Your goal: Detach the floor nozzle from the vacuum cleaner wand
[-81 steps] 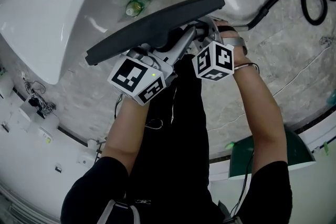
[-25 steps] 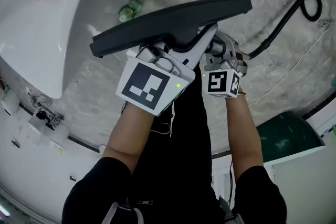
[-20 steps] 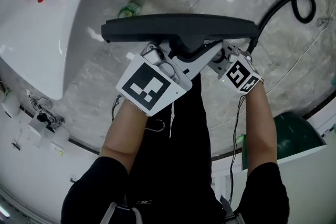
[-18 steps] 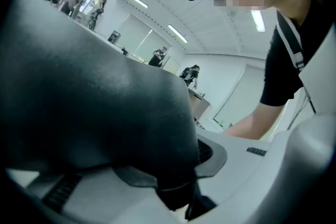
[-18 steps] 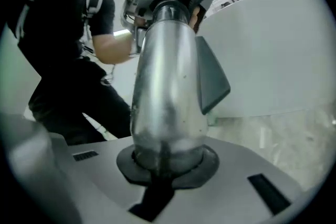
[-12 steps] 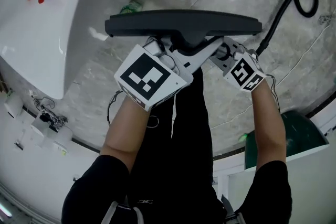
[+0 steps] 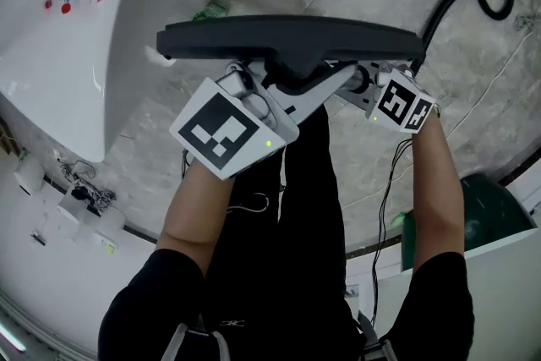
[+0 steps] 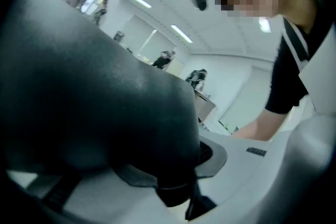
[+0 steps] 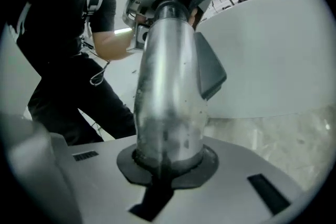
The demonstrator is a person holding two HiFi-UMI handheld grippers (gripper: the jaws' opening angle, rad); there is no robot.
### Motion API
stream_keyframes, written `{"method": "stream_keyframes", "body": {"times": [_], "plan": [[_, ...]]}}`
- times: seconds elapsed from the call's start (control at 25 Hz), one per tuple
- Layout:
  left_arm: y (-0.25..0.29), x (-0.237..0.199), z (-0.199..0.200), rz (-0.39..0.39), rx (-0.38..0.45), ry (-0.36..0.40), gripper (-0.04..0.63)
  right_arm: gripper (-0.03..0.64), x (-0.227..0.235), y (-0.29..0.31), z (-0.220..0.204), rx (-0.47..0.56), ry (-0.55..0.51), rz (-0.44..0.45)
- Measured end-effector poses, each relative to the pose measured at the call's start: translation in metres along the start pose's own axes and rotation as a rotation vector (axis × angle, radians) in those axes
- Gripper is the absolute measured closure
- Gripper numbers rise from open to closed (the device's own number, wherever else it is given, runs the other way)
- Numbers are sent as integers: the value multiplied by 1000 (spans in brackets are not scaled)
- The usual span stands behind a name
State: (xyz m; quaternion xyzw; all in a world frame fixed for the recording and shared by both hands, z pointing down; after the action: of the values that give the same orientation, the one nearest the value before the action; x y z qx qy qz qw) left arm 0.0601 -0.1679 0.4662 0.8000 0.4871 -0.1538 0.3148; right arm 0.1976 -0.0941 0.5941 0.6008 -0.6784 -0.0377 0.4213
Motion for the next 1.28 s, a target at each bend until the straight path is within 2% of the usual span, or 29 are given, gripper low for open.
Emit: {"method": "stream_keyframes", "body": {"times": [0.04,0.12,0.16,0.2,0.24,0.28,0.36,0.4,0.44,0.48,0.52,0.56,0.6,0.64,0.72,0.76,0.8,0.84,0.96,1.0,1.04,1.08,1.12,1.2,1.24,1.28], "plan": [[-1,-9,-3,50,-6,-71,460,563,3,-2,2,-23,5,-73],[-1,-24,-5,181,5,-154,462,563,11,-2,3,-62,-26,-389],[-1,-26,-4,234,14,-157,460,563,14,-1,3,-73,-44,-531],[-2,-25,-3,263,18,-136,457,563,16,1,3,-72,-56,-598],[-5,-22,-1,258,21,-96,459,563,15,3,3,-63,-60,-564],[-8,-19,1,222,24,-53,459,563,14,3,3,-52,-56,-439],[-13,-13,2,113,42,-4,457,561,11,4,4,-46,-31,-72],[-13,-12,3,67,58,-1,457,561,10,4,5,-53,-11,91],[-14,-12,2,34,70,-13,457,561,7,2,6,-64,14,217],[-15,-12,0,18,72,-40,457,561,3,0,7,-76,40,296],[-17,-14,-4,28,63,-79,454,561,0,-3,7,-90,59,313],[-18,-17,-7,68,50,-121,456,563,-1,-4,6,-104,66,252],[-18,-20,-9,126,41,-152,457,563,-2,-5,6,-114,58,117],[-18,-22,-8,185,37,-165,457,563,-2,-4,6,-114,40,-59],[-16,-23,1,274,31,-134,453,563,0,1,7,-90,10,-392],[-15,-23,6,295,24,-98,451,563,3,4,9,-70,4,-495],[-15,-22,11,295,15,-55,449,563,4,7,10,-47,5,-514],[-16,-20,14,269,11,-9,449,563,3,8,10,-23,13,-427],[-20,0,27,87,47,133,443,563,-11,5,11,42,54,140],[-21,4,30,43,42,163,443,563,-14,2,12,56,64,227],[-21,3,31,29,29,175,443,563,-14,-1,14,63,74,219],[-19,-1,31,47,17,166,445,563,-11,-3,16,62,83,146],[-17,-7,30,96,7,127,445,563,-7,-3,16,56,86,35],[-14,-18,26,243,-9,-8,445,563,2,0,14,32,62,-245],[-19,-24,30,321,9,-63,443,563,6,0,9,8,41,-379],[-34,-33,45,405,73,-79,445,563,8,0,-3,-32,21,-475]]}}
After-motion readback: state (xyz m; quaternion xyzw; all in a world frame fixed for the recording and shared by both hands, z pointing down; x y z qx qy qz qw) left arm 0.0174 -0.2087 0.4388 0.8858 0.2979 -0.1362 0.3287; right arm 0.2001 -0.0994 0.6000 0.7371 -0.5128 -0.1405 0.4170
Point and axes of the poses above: the fingertips, and each gripper's own axes: y forward along the fingers, x to its right, z out of its top, the point moved 9 cm from there along -y, backward along the fingers, and after that the axes turned 4 degrees about y, right-handed, at the moved point
